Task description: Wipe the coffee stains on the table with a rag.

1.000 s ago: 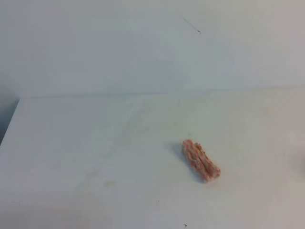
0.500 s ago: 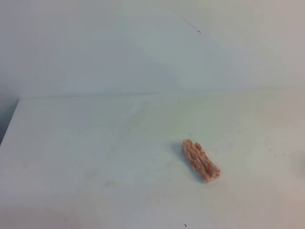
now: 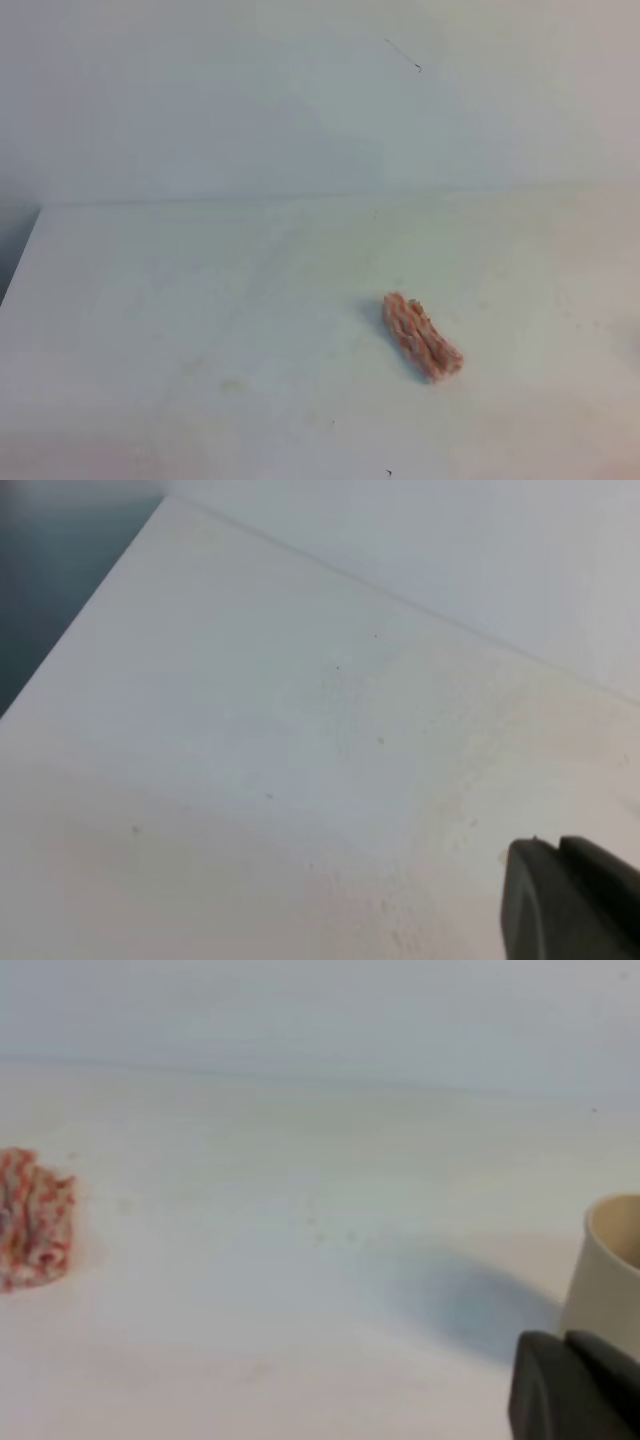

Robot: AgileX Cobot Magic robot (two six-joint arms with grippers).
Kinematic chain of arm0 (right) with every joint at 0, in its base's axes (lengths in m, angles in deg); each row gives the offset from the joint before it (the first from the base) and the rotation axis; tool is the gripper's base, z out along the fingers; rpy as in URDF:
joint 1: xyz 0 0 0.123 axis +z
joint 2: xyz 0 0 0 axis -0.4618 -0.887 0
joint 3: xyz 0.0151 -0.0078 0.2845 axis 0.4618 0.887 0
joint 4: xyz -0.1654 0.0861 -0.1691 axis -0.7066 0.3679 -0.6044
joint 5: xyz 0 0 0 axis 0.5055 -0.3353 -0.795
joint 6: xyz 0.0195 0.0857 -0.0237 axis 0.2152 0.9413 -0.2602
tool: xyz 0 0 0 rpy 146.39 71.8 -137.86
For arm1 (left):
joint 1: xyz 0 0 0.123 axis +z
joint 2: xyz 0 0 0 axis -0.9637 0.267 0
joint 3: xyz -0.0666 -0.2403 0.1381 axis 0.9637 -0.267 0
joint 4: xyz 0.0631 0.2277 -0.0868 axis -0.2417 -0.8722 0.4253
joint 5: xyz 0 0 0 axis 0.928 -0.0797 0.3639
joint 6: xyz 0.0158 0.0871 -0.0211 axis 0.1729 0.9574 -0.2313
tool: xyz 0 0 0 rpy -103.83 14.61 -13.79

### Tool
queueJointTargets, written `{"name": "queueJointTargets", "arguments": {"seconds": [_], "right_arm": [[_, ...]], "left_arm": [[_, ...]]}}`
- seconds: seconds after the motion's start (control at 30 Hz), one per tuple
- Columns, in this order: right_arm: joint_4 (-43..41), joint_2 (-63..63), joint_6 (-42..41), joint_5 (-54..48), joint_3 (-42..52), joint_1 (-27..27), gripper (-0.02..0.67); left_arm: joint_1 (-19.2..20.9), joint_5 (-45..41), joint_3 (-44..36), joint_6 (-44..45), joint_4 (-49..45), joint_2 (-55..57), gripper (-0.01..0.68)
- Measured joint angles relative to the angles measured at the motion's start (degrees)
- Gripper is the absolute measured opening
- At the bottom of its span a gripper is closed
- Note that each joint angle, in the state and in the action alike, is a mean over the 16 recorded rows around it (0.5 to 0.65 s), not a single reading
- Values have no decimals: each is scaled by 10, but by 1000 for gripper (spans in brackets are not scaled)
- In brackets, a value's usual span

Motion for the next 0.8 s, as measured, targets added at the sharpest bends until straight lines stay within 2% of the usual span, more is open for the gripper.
{"name": "queueJointTargets", "arguments": {"seconds": [0.33, 0.8], "right_arm": [[0, 2, 0, 5, 4, -59, -4], [0, 5, 0, 7, 7, -65, -3]], "left_arm": [[0, 0, 0, 0, 0, 0, -1], [0, 0, 0, 0, 0, 0, -1]]}}
